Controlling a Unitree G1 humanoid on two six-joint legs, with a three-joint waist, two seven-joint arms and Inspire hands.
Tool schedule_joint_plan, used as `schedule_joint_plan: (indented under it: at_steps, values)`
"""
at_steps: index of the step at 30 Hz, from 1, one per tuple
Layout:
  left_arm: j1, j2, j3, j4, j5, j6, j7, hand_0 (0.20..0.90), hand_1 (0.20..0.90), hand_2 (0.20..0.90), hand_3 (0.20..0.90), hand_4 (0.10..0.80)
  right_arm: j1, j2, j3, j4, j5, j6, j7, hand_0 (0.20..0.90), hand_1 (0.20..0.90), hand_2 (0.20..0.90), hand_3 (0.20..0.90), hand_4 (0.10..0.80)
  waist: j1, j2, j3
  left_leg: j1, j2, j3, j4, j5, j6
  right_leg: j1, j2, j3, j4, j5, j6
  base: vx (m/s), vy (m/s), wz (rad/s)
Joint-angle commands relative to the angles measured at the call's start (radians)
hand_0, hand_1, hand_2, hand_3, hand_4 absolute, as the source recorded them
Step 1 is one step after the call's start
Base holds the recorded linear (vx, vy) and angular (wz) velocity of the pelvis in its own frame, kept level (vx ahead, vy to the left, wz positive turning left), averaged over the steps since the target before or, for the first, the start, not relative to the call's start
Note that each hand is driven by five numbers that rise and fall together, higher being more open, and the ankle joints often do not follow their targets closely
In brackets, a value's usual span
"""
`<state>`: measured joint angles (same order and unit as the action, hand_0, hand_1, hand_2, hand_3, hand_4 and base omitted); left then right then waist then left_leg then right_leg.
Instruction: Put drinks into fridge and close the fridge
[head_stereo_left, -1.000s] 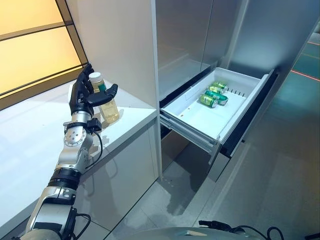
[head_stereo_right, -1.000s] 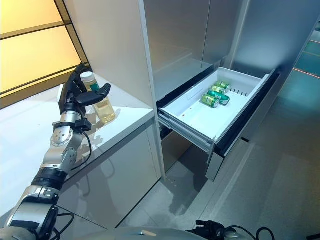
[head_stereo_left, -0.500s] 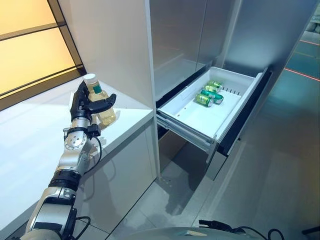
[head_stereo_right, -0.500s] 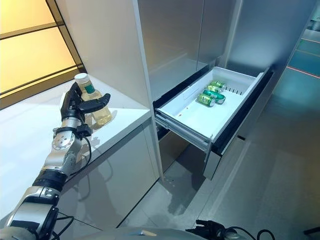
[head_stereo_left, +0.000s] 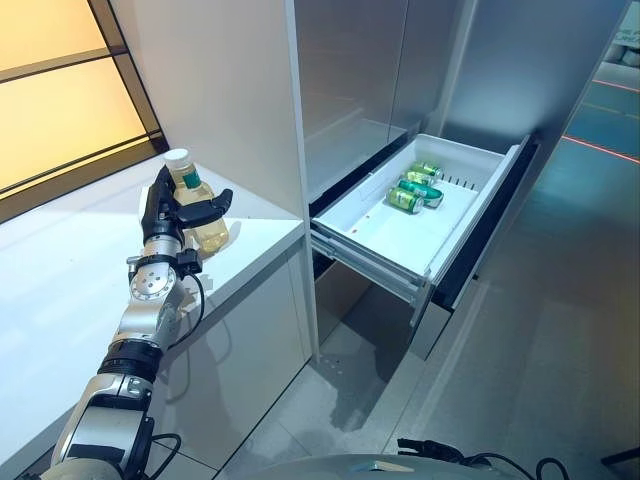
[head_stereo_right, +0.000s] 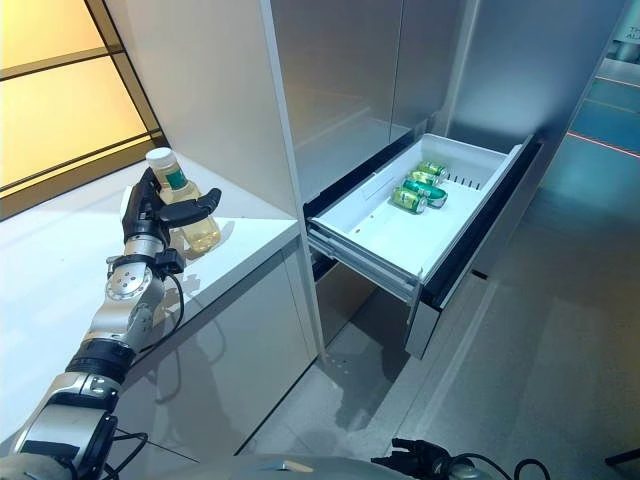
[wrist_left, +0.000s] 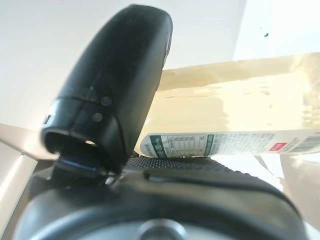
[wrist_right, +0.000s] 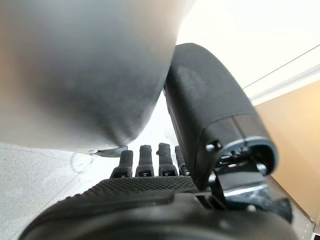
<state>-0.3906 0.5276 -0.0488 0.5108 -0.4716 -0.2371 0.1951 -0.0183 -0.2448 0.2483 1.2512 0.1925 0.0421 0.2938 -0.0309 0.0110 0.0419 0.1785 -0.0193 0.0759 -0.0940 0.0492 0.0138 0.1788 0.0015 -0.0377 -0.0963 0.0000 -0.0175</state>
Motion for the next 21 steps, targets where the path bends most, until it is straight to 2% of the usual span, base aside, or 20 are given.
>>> schedule_joint_plan:
  at_steps: [1,2,3,8,9,13,19,21]
  values:
    - [-0.142,0.066,0.008,0.024,0.046,-0.096,0.019,0.684,0.684,0.684,0.647,0.547,0.006,-0.017,0.023,0.091,-0.049,-0.007,0.03,0.9,0.9,0.9,0.9,0.8,-0.017,0.011,-0.032,0.017,-0.038,-0.008,0.007,-0.108,0.029,-0.027,-0.036,-0.014,0.054,-0.011,0.074,0.0,0.0,0.0]
    - [-0.141,0.066,0.006,0.024,0.066,-0.098,0.023,0.498,0.498,0.498,0.431,0.331,0.005,-0.016,0.023,0.094,-0.05,-0.009,0.03,0.9,0.9,0.9,0.9,0.8,-0.017,0.011,-0.032,0.017,-0.038,-0.009,0.007,-0.109,0.029,-0.027,-0.036,-0.014,0.055,-0.011,0.073,0.0,0.0,0.0]
    - [-0.141,0.066,0.005,0.025,0.073,-0.099,0.025,0.462,0.462,0.462,0.389,0.289,0.005,-0.016,0.023,0.095,-0.05,-0.01,0.029,0.9,0.9,0.9,0.9,0.8,-0.017,0.011,-0.033,0.017,-0.039,-0.009,0.007,-0.109,0.029,-0.027,-0.036,-0.014,0.055,-0.011,0.073,0.0,0.0,0.0]
    - [-0.149,0.111,-0.021,0.028,0.219,-0.085,0.079,0.415,0.415,0.415,0.335,0.235,0.003,-0.016,0.024,0.102,-0.056,-0.017,0.03,0.9,0.9,0.9,0.9,0.8,-0.012,0.015,-0.036,0.014,-0.045,-0.023,0.007,-0.109,0.032,-0.028,-0.036,-0.007,0.054,-0.011,0.074,0.0,0.0,0.0]
    - [-0.151,0.122,-0.029,0.028,0.241,-0.086,0.085,0.352,0.352,0.352,0.26,0.16,0.001,-0.017,0.025,0.104,-0.056,-0.019,0.03,0.9,0.9,0.9,0.9,0.8,-0.01,0.015,-0.036,0.013,-0.046,-0.026,0.007,-0.109,0.032,-0.03,-0.036,-0.004,0.054,-0.01,0.075,0.0,0.0,0.0]
    - [-0.152,0.155,-0.057,0.009,0.307,-0.081,0.118,0.3,0.3,0.3,0.2,0.1,-0.005,-0.021,0.022,0.111,-0.059,-0.026,0.033,0.9,0.9,0.9,0.9,0.8,-0.006,0.018,-0.037,0.012,-0.05,-0.037,0.007,-0.109,0.034,-0.031,-0.032,0.005,0.051,-0.008,0.074,-0.008,-0.003,-0.01]
    - [-0.153,0.158,-0.069,-0.01,0.318,-0.085,0.148,0.3,0.3,0.3,0.2,0.1,-0.014,-0.023,0.023,0.117,-0.056,-0.034,0.036,0.9,0.9,0.9,0.9,0.8,-0.001,0.019,-0.04,0.013,-0.05,-0.041,0.007,-0.108,0.033,-0.028,-0.031,0.007,0.049,-0.007,0.074,-0.005,-0.005,0.0]
    - [-0.149,0.146,-0.06,-0.021,0.25,-0.105,0.148,0.3,0.3,0.3,0.2,0.1,-0.019,-0.024,0.023,0.119,-0.046,-0.041,0.038,0.9,0.9,0.9,0.9,0.8,0.001,0.018,-0.041,0.014,-0.049,-0.042,0.007,-0.107,0.031,-0.027,-0.029,0.004,0.048,-0.007,0.072,-0.037,-0.034,0.0]
